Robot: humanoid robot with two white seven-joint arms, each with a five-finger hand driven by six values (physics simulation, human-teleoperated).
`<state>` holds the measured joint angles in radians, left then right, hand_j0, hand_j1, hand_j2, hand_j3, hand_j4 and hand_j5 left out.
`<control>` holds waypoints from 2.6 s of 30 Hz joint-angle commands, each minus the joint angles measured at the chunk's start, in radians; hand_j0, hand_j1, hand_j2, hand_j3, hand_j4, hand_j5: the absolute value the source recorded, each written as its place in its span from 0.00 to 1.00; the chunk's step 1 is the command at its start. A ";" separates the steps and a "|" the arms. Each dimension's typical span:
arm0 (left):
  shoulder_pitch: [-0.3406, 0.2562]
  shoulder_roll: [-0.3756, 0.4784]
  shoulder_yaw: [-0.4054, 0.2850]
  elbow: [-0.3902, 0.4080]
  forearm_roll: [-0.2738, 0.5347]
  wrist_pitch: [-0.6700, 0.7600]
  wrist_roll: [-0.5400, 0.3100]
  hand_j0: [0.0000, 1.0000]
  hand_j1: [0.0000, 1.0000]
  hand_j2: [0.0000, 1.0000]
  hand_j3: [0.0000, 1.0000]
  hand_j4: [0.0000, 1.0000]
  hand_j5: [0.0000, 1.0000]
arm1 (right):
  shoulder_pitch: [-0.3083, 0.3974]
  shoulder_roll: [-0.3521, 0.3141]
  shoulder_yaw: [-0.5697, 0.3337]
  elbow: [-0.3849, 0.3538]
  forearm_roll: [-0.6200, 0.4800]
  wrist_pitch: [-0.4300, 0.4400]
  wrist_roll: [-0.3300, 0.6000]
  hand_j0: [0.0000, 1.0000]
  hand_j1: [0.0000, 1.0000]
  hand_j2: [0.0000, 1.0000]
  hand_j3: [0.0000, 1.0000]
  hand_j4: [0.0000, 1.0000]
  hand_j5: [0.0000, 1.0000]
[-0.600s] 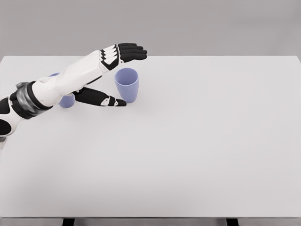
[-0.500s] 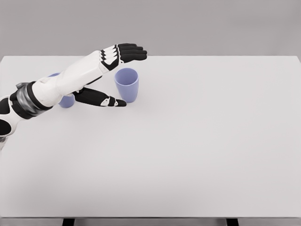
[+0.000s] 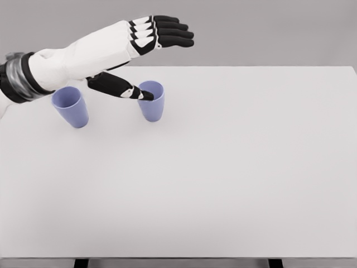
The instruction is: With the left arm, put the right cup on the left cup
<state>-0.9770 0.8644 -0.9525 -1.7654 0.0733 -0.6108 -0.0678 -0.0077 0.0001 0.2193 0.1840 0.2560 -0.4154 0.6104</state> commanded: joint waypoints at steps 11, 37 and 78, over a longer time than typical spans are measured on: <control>-0.264 0.104 -0.451 0.001 0.183 0.000 -0.007 1.00 1.00 1.00 1.00 1.00 1.00 | 0.000 0.000 0.000 0.000 0.002 -0.002 0.000 1.00 1.00 1.00 1.00 1.00 1.00; -0.298 -0.008 -0.328 0.004 0.111 0.224 -0.403 1.00 1.00 1.00 1.00 1.00 1.00 | 0.000 0.000 0.000 0.000 0.003 -0.002 0.000 1.00 1.00 1.00 1.00 1.00 1.00; -0.304 -0.202 -0.397 0.406 -0.096 0.279 -0.372 1.00 1.00 1.00 1.00 1.00 1.00 | 0.000 0.000 0.000 0.000 0.002 -0.002 0.000 1.00 1.00 1.00 1.00 1.00 1.00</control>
<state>-1.2809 0.6759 -1.3496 -1.3660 -0.0264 -0.3361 -0.4416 -0.0077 0.0001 0.2192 0.1839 0.2560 -0.4156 0.6104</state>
